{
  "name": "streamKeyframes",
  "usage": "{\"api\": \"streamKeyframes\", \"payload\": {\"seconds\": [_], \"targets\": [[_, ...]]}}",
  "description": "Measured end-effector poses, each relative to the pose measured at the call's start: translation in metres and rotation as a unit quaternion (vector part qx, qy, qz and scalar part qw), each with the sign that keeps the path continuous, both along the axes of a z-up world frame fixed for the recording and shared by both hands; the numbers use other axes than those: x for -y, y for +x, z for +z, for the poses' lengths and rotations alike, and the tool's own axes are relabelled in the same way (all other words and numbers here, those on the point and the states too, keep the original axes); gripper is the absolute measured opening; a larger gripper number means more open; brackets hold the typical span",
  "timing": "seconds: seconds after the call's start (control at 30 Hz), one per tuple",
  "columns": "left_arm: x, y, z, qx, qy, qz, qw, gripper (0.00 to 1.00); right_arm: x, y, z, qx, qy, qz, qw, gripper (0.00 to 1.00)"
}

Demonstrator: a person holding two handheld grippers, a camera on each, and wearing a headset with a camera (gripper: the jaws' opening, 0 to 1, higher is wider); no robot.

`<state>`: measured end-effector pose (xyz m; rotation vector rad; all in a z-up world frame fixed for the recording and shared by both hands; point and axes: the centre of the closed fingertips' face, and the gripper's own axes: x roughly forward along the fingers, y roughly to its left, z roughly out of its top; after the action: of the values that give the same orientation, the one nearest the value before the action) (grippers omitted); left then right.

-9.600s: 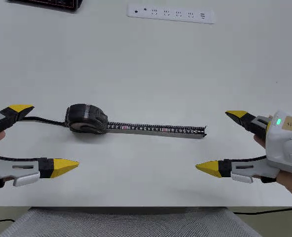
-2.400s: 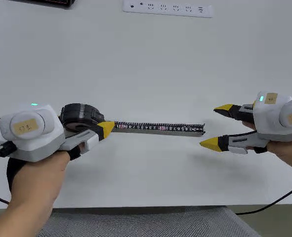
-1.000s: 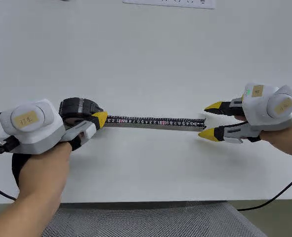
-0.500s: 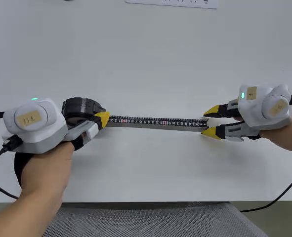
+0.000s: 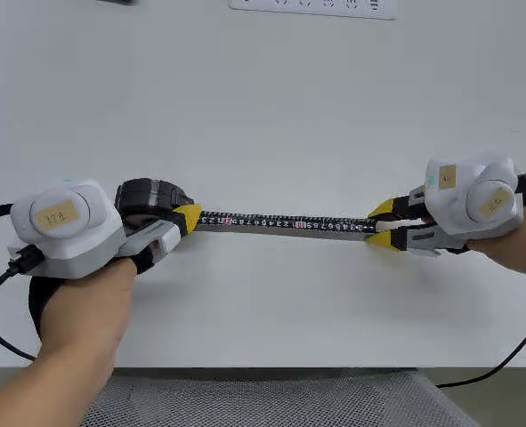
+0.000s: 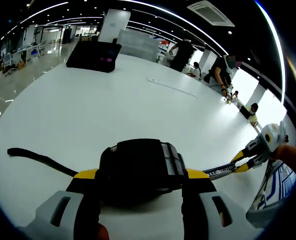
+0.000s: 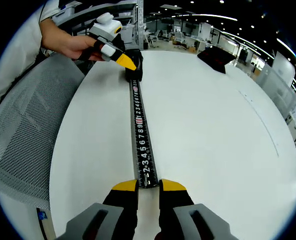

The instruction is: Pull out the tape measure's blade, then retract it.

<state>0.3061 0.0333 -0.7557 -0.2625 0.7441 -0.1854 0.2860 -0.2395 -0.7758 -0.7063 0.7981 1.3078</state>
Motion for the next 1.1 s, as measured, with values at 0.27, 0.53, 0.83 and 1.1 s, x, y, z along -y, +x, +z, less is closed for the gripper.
{"api": "streamKeyframes", "payload": {"seconds": [0.27,0.53,0.83,1.1], "targets": [[-0.0002,0.0003,0.0009,0.006,0.0,0.006,1.0,0.62,0.0002,0.0015,0.0004,-0.002,0.0,-0.009,1.0,0.12],[-0.0003,0.0,0.0022,0.008,-0.005,0.009,0.9999,0.62,0.0007,0.0014,0.0002,-0.003,-0.001,-0.01,0.9999,0.12],[-0.0005,0.0002,0.002,0.006,-0.003,0.007,0.9999,0.61,0.0008,0.0012,0.0,-0.002,-0.002,-0.009,1.0,0.12],[-0.0008,-0.0002,0.0011,-0.002,0.003,0.0,1.0,0.6,0.0009,0.001,-0.0001,-0.002,-0.004,-0.008,1.0,0.11]]}}
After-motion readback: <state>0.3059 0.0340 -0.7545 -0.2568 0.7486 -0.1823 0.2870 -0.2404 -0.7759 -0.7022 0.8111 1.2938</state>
